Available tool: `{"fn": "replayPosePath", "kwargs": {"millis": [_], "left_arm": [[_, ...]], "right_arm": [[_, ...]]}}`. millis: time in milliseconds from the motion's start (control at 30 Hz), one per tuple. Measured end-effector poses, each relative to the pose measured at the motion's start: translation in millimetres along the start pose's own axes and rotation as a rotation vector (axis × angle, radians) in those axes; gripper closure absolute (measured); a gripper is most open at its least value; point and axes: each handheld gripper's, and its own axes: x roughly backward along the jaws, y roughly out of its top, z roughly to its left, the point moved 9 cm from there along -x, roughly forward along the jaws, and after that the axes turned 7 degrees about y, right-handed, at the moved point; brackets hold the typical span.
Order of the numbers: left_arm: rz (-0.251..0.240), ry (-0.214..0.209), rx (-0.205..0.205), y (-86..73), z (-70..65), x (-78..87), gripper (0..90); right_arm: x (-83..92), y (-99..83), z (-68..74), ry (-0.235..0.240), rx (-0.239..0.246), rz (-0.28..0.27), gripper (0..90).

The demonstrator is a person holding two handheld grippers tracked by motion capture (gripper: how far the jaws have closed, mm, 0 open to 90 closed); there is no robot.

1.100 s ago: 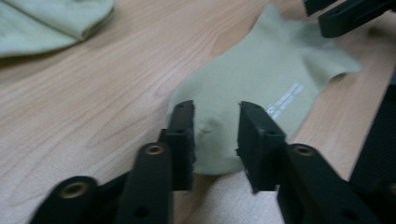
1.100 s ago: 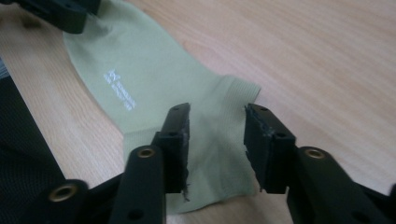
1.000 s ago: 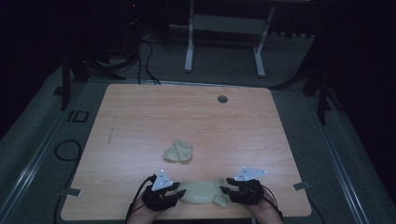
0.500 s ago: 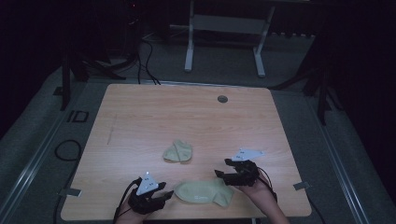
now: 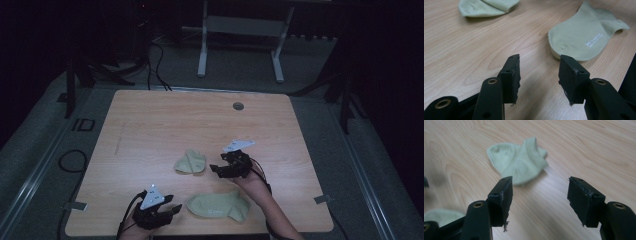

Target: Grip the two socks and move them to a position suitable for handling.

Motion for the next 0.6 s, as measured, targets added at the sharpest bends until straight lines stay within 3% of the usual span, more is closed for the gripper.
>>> {"fn": "replayPosePath", "kwargs": {"millis": [267, 400, 600], "left_arm": [[-0.011, -0.012, -0.002, 1.4, -2.7, 1.9, 46.8], [-0.017, -0.01, 0.013, 1.8, -1.0, 2.1, 45.1], [-0.034, 0.011, 0.053, 4.9, 2.6, 3.8, 25.7]], "right_arm": [[-39.8, 22.8, 14.5, 0.01, 0.026, 0.04, 37.4], [-61.0, 27.8, 21.1, 0.008, 0.038, 0.086, 40.1], [-87.8, 33.8, 25.6, -0.019, 0.06, 0.139, 39.9]]}}
